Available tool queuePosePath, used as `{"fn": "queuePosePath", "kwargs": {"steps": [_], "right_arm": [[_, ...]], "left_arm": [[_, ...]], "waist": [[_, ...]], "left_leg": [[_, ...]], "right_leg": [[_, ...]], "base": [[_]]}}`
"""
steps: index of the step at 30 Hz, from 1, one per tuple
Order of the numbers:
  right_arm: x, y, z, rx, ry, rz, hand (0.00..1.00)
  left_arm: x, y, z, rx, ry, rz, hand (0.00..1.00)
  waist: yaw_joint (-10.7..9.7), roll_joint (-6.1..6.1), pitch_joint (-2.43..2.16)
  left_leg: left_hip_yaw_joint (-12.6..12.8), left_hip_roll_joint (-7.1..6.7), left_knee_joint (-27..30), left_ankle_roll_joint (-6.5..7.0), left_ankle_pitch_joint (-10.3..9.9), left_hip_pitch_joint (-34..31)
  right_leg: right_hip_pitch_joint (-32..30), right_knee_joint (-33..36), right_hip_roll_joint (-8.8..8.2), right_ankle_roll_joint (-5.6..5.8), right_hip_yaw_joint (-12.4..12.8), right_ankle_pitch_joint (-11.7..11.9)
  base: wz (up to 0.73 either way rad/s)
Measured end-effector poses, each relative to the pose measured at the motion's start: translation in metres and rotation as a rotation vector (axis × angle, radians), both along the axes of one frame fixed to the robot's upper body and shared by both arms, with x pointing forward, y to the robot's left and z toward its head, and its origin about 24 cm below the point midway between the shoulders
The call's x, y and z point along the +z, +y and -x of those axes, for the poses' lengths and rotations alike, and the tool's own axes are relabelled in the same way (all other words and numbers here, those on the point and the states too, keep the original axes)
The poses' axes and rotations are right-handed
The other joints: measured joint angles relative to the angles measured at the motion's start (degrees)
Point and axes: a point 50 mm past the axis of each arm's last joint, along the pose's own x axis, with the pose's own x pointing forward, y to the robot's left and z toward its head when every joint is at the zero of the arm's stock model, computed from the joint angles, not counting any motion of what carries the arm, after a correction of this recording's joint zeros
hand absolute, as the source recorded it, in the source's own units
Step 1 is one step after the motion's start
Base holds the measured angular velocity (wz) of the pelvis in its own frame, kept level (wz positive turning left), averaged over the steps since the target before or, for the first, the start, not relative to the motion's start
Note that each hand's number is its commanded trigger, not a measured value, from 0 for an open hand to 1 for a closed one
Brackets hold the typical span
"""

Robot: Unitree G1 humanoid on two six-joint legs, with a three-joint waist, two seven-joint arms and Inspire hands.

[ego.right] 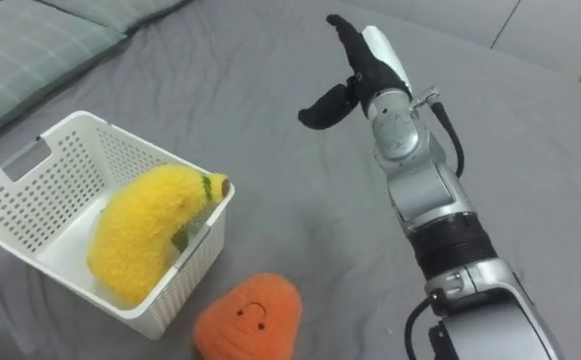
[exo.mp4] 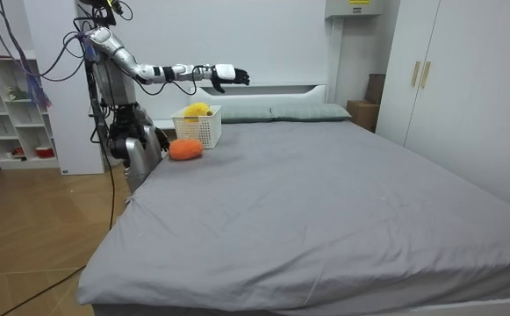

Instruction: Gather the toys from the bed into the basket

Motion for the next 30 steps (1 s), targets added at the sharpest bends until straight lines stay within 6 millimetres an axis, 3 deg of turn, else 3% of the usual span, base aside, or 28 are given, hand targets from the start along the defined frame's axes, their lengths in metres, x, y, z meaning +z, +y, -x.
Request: {"fn": "queuePosePath", "kwargs": {"steps": [8,10,17,21,26,30], "right_arm": [[-0.022,-0.015,0.006,-0.056,0.08,-0.083,0.0],[-0.039,-0.018,0.015,-0.055,0.128,-0.121,0.0],[-0.074,-0.025,0.037,-0.056,0.249,-0.128,0.0],[-0.094,-0.029,0.048,-0.064,0.321,-0.131,0.0],[-0.112,-0.017,0.061,-0.013,0.394,-0.128,0.0],[-0.126,0.008,0.071,0.116,0.48,-0.131,0.0]], "left_arm": [[-0.002,0.001,0.006,0.027,0.022,0.0,0.0],[-0.002,0.003,0.009,0.038,0.027,0.004,0.0],[-0.003,0.003,0.013,0.037,0.045,0.004,0.0],[-0.004,0.002,0.016,0.037,0.054,0.006,0.0],[-0.005,0.0,0.016,0.027,0.059,0.007,0.0],[-0.005,-0.002,0.015,0.028,0.053,0.001,0.0]], "waist": [[-2.4,0.61,0.45],[-3.0,0.62,0.45],[-2.8,1.29,0.49],[-2.8,1.94,0.29],[-3.0,2.65,-0.03],[-2.9,2.49,-0.06]], "left_leg": [[1.7,0.57,0.0,-0.12,-0.4,-0.3],[1.9,0.66,0.0,-0.21,-0.5,-0.3],[3.5,1.07,-0.6,-0.37,-0.6,-0.4],[4.0,1.31,-0.6,-0.52,-0.7,-0.5],[4.9,1.49,-0.5,-0.55,-0.7,-1.9],[5.3,1.53,-0.5,-0.55,-0.7,-2.6]], "right_leg": [[-1.0,0.0,0.61,-0.24,1.8,0.3],[-1.0,-0.1,0.67,-0.24,1.9,0.3],[-2.1,0.0,1.04,-0.41,3.1,0.4],[-2.5,0.1,1.22,-0.43,3.4,0.4],[-4.6,0.8,1.36,-0.55,4.4,0.5],[-5.6,1.0,1.26,-0.69,4.8,0.6]], "base": [[-0.11],[-0.05],[-0.13],[-0.08],[-0.1],[-0.05]]}}
